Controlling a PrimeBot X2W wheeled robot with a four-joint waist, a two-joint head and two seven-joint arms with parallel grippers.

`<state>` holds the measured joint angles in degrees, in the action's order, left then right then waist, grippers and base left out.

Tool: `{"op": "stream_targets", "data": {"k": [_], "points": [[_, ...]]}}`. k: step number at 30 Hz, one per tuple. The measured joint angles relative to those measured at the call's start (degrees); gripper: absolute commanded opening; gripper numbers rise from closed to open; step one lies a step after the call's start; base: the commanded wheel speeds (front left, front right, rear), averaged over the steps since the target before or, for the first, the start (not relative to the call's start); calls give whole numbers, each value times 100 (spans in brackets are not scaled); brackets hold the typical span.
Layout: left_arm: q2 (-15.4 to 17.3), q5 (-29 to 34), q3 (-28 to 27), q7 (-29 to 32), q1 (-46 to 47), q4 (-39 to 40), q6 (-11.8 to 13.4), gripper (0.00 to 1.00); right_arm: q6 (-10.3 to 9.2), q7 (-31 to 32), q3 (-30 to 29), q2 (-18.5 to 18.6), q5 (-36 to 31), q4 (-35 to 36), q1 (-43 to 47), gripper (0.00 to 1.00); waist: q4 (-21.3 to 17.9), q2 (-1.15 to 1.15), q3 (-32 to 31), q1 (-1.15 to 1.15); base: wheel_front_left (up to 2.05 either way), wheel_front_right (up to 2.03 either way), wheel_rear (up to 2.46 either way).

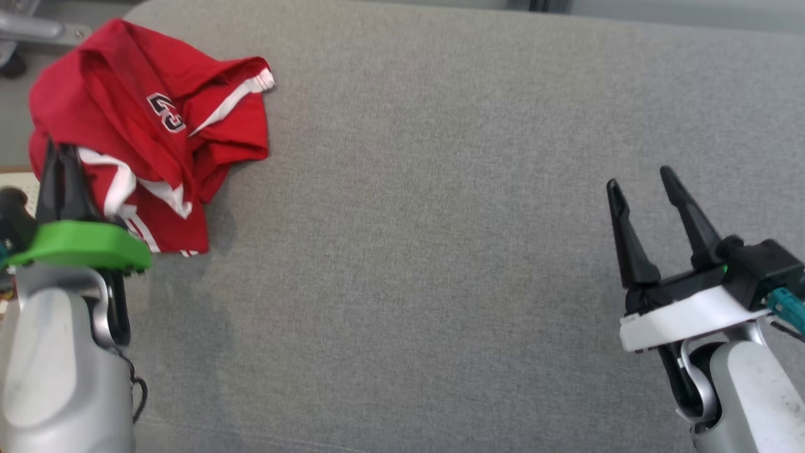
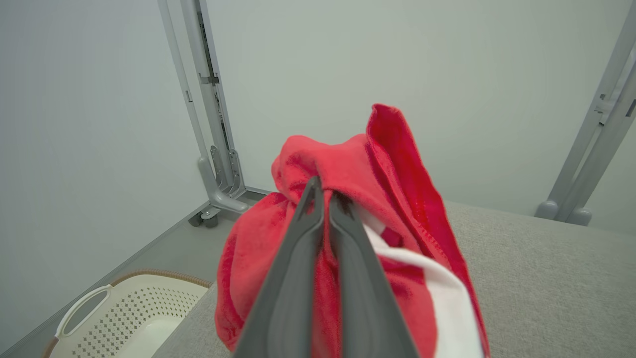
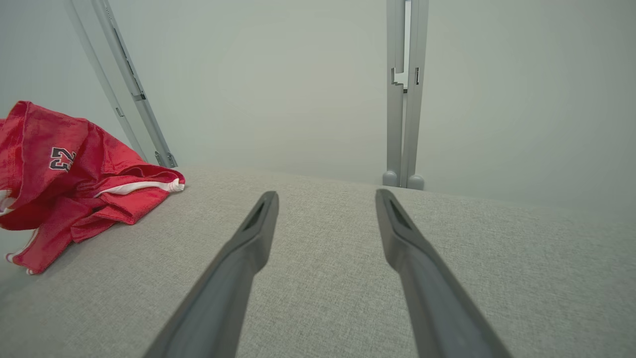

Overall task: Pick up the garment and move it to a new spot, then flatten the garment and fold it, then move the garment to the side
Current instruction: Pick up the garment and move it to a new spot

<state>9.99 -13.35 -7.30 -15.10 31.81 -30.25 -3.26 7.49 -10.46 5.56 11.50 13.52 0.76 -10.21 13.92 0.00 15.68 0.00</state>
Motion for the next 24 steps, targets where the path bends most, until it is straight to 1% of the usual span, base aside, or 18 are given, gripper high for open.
{"op": "stream_targets", "data": {"k": [4, 7, 8, 11, 17, 24], "points": [[-149, 73, 129, 0, -647, 628, 27, 0, 0, -48, 11, -124, 18, -92, 196, 100, -57, 0, -348, 0, 0, 0, 0], [-298, 141, 352, 166, -1024, 1126, 31, 0, 0, -60, 15, -199, 25, -127, 310, 100, -134, 0, -574, 0, 0, 0, 0], [-380, 181, 561, 333, -1229, 1425, 2, 0, 0, -67, 10, -243, 25, -130, 342, 100, -232, 0, -685, 0, 0, 0, 0], [-503, 202, 951, 572, -1392, 1735, -87, 0, 0, -67, -11, -283, 25, -124, 391, 100, -415, 0, -786, 0, 0, 0, 0], [-641, 177, 1797, 861, -1376, 1826, -232, 0, 0, -104, -64, -361, 44, -104, 386, 100, -886, 0, -830, 0, 0, 0, 0], [-708, 33, 2997, 1000, -814, 1653, -331, 0, 0, -226, -77, -457, 100, -172, 233, 100, -1608, 0, -643, 0, 0, 0, 0]]}}
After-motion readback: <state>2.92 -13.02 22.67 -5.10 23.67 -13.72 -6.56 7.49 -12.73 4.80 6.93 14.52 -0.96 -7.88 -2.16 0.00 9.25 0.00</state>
